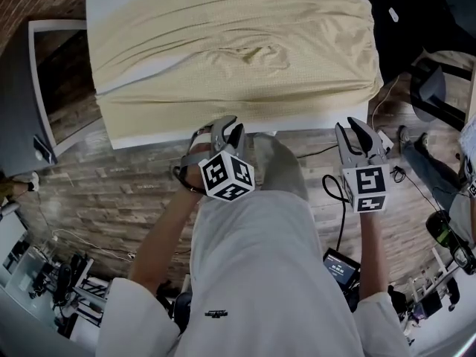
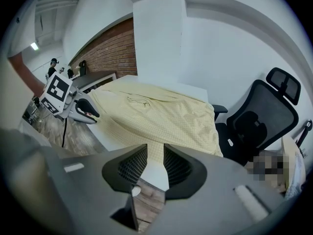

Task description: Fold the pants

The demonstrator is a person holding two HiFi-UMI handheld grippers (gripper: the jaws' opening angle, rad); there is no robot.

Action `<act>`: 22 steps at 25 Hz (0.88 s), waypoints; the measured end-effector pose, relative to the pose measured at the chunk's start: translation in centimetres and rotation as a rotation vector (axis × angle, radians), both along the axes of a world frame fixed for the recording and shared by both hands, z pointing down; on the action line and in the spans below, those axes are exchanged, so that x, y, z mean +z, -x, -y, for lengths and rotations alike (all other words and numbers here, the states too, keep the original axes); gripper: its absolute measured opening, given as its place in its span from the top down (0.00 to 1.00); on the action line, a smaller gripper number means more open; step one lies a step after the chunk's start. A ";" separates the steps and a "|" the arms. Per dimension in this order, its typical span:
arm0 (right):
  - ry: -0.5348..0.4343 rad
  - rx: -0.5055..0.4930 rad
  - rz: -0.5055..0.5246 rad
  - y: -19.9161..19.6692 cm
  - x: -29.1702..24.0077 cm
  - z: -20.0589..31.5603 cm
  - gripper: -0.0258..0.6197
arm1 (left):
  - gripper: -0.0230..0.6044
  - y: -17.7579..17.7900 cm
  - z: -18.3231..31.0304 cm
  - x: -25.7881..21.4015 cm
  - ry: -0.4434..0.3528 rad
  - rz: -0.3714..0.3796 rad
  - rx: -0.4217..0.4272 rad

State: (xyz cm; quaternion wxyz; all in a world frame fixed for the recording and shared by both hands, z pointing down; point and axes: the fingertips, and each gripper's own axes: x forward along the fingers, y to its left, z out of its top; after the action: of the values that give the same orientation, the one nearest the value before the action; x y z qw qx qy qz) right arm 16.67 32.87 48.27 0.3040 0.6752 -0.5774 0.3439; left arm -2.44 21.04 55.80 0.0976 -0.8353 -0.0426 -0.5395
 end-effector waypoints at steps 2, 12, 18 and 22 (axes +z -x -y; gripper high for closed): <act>0.002 -0.001 0.005 0.1 0.0 -0.1 0.80 | 0.82 0.2 0.1 0.6 -0.010 0.017 0.014; 0.020 0.009 -0.009 -1.2 0.6 -0.4 0.80 | 0.78 1.2 -0.1 2.7 -0.027 0.081 0.059; 0.041 0.023 -0.015 -2.3 1.3 -0.9 0.80 | 0.81 1.3 0.0 2.7 -0.042 0.067 0.073; 0.058 0.044 -0.018 -3.0 1.9 -1.6 0.80 | 0.91 1.2 -0.7 2.9 -0.034 0.081 0.066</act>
State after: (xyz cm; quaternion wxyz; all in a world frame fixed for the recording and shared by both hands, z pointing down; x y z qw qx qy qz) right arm 19.63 34.49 50.18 0.3211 0.6815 -0.5495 0.3611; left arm -3.69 21.75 58.75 0.1276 -0.8090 -0.0650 -0.5701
